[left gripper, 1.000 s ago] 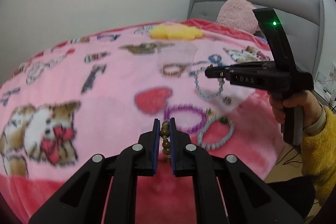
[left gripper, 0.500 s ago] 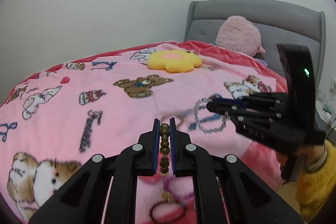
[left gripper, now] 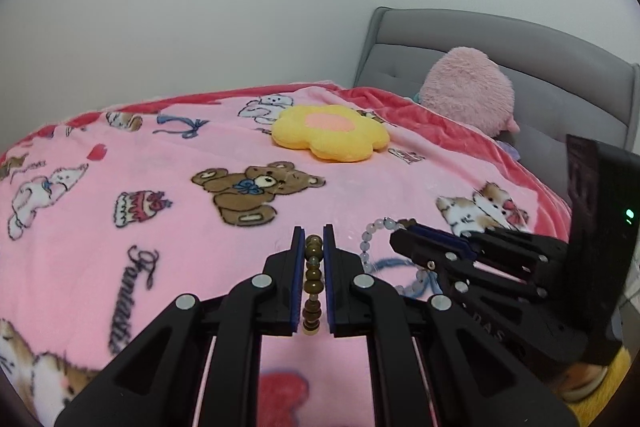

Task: Organize jewelry
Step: 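Carry both bracelets in both tools over the clear box, then open both tools to drop the two bracelets into the box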

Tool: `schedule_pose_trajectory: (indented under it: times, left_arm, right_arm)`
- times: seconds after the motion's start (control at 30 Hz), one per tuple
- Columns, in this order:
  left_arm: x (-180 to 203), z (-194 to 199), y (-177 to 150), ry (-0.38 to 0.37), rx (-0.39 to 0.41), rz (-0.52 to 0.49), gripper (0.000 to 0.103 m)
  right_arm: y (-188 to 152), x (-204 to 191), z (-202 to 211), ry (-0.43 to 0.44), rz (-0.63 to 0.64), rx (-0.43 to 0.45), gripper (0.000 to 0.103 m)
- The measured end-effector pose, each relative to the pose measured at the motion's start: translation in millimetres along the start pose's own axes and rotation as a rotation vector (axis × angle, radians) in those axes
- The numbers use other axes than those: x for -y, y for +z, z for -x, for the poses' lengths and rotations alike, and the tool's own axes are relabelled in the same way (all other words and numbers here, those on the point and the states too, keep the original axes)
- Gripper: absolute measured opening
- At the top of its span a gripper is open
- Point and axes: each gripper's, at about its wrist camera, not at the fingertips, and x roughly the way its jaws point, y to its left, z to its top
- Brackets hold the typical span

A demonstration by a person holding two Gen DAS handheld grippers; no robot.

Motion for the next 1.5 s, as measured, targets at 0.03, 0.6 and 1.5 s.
schedule_pose_trajectory:
  times: [0.03, 0.6, 1.5]
  left_arm:
    - [-2, -5, 1, -0.009, -0.003, 0.011, 0.009]
    - [-24, -66, -8, -0.045, -0.099, 0.059, 0.009]
    - [-34, -81, -19, -0.077, -0.165, 0.163, 0.021]
  right_arm:
    - [1, 2, -4, 0.005, -0.009, -0.005, 0.009]
    - [-13, -10, -50, 0.03, 0.067, -0.113, 0.009]
    - [-29, -8, -51, 0.069, 0.058, -0.147, 0.011]
